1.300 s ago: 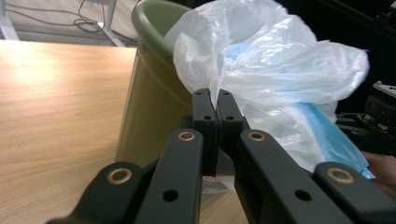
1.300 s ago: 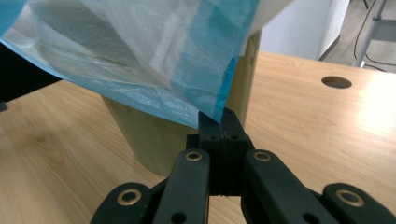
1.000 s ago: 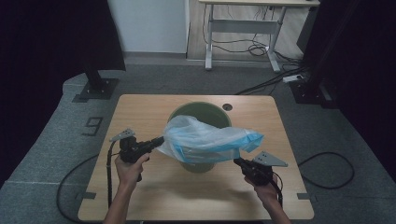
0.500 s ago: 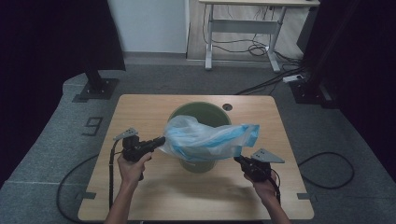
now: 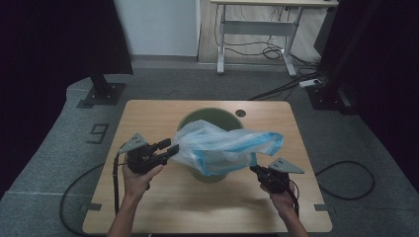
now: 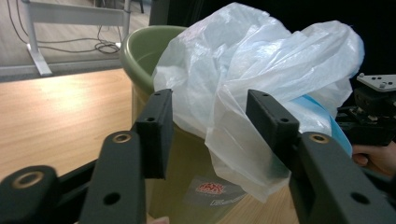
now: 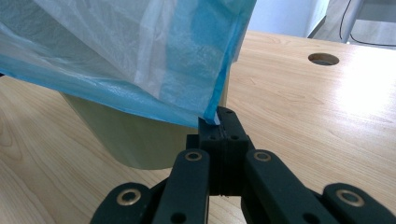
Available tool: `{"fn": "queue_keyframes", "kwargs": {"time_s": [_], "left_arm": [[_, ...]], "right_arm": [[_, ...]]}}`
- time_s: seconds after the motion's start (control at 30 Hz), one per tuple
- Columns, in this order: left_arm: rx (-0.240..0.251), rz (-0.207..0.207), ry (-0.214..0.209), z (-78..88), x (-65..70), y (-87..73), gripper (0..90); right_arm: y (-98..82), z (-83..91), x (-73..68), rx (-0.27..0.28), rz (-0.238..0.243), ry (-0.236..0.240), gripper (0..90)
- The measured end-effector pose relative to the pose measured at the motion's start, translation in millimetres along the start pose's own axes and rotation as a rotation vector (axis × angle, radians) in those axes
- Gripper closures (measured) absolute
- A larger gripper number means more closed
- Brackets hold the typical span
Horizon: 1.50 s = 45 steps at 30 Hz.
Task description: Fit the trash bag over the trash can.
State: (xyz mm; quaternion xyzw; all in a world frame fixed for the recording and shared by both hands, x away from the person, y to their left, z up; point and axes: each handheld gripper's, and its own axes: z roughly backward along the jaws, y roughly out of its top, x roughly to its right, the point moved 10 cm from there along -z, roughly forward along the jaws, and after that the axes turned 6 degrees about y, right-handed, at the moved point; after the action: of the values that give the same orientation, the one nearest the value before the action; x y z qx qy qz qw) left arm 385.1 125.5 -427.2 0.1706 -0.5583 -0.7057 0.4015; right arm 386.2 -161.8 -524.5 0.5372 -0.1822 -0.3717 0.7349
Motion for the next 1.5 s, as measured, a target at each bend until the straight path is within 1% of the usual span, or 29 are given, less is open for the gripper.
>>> {"fn": "queue_keyframes", "kwargs": {"time_s": [0.07,0.1,0.23,0.3,0.37,0.47,0.53,0.67,0.83,0.97,1.03,1.1,1.17,1.2,1.27,1.37,1.5], "left_arm": [[0.001,-0.002,-0.006,2.1,3.3,2.6,45.3],[0.002,0.0,-0.023,4.1,7.2,5.2,42.9],[0.014,-0.028,-0.043,9.8,18.0,14.1,35.9],[0.02,-0.046,-0.041,11.7,22.0,17.5,33.4],[0.016,-0.06,-0.043,12.7,25.8,19.4,31.4],[0.011,-0.075,-0.034,13.7,29.3,21.7,27.4],[0.015,-0.091,-0.009,14.9,29.1,24.0,25.9],[0.009,-0.106,-0.003,16.4,28.8,25.0,24.8],[-0.007,-0.127,-0.039,18.1,37.2,21.8,24.5],[-0.01,-0.135,-0.051,15.8,43.0,22.5,25.0],[-0.009,-0.131,-0.047,13.8,43.1,23.2,27.0],[-0.007,-0.121,-0.036,10.8,41.0,24.2,31.8],[-0.002,-0.105,-0.034,8.5,38.0,25.0,41.7],[0.002,-0.094,-0.035,7.4,36.1,25.6,49.2],[0.001,-0.073,-0.036,5.0,32.3,26.1,57.4],[-0.012,-0.043,-0.034,-0.3,25.5,25.9,66.3],[-0.028,-0.033,-0.039,-4.9,22.0,24.4,76.9]], "right_arm": [[-0.1,0.2,0.4,-0.001,0.0,0.001,88.6],[0.0,0.4,0.7,-0.001,0.0,0.002,88.6],[1.2,1.4,0.7,0.003,-0.003,0.005,88.6],[1.4,1.5,0.1,0.002,-0.001,0.007,88.6],[1.3,1.7,-0.4,0.0,-0.002,0.01,88.6],[1.0,1.4,-0.7,-0.002,-0.004,0.011,88.6],[0.7,1.1,-1.0,-0.005,-0.004,0.013,88.6],[1.3,1.3,-0.7,-0.006,-0.002,0.013,88.6],[5.4,2.9,1.3,0.002,-0.007,-0.003,88.6],[11.6,5.8,-1.0,0.01,-0.009,-0.016,88.6],[14.5,6.9,-2.9,0.014,-0.002,-0.016,88.6],[17.1,8.0,-5.3,0.018,0.006,-0.014,88.6],[18.8,8.5,-7.1,0.019,0.015,-0.013,88.6],[19.4,8.5,-7.8,0.018,0.019,-0.013,88.5],[19.6,8.5,-8.0,0.017,0.021,-0.013,88.4],[18.6,8.2,-7.0,0.017,0.017,-0.013,88.4],[17.0,8.5,-5.3,0.015,0.013,-0.015,88.1]]}}
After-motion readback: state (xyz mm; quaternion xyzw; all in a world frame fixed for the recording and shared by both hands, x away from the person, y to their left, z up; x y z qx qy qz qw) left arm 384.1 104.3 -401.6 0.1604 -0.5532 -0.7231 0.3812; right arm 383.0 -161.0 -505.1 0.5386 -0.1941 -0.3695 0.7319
